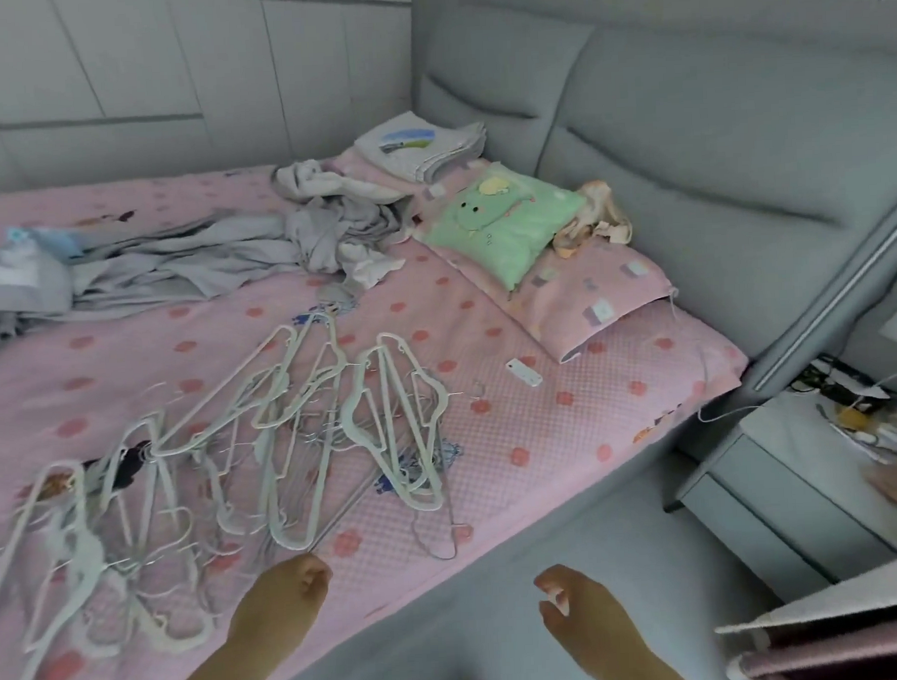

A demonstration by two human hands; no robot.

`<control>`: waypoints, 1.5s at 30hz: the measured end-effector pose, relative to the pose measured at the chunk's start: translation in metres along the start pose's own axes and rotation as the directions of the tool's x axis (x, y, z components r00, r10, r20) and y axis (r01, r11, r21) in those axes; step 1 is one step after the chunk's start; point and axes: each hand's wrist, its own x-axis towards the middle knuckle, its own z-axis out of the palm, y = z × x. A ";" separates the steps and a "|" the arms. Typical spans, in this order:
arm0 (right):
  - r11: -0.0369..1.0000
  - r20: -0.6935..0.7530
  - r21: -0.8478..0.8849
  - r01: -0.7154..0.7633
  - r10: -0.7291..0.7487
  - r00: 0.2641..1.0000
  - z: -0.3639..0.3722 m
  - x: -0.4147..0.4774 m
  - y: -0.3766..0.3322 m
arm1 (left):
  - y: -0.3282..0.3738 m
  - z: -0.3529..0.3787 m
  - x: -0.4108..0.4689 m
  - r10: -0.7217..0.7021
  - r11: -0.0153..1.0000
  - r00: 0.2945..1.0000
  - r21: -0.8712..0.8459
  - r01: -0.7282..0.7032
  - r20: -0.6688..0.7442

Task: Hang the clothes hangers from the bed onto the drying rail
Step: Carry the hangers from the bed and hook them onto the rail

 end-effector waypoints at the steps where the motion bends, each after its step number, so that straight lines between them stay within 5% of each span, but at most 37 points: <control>1: 1.000 0.033 -0.007 0.002 -0.002 0.999 0.003 0.020 -0.004 | -0.003 0.000 0.011 -0.021 1.000 1.000 0.007 0.021 0.003; 6: 1.000 0.157 -0.017 0.001 0.001 0.988 0.010 0.120 -0.030 | -0.002 -0.001 0.069 -0.131 0.983 0.991 0.128 0.131 -0.014; 15: 0.988 0.248 -0.120 0.095 -0.063 0.967 0.036 0.254 -0.090 | -0.038 -0.008 0.159 -0.038 0.934 0.995 0.350 0.067 -0.089; 18: 0.971 0.284 -0.186 0.153 -0.096 0.954 0.063 0.274 -0.105 | -0.053 -0.006 0.175 -0.073 0.875 0.997 0.480 0.060 0.007; 24: 0.957 0.286 -0.289 -0.036 0.122 0.950 0.107 0.290 -0.120 | -0.083 -0.004 0.212 -0.222 0.882 0.975 0.432 0.188 0.030; 29: 0.924 0.229 -0.373 -0.085 0.180 0.957 0.120 0.295 -0.130 | -0.112 -0.010 0.226 -0.315 0.813 0.914 0.570 0.121 0.255; 45: 0.974 0.122 -0.027 -0.226 0.227 0.966 0.063 0.290 -0.163 | -0.107 -0.053 0.238 -0.230 0.831 0.895 0.556 -0.023 0.382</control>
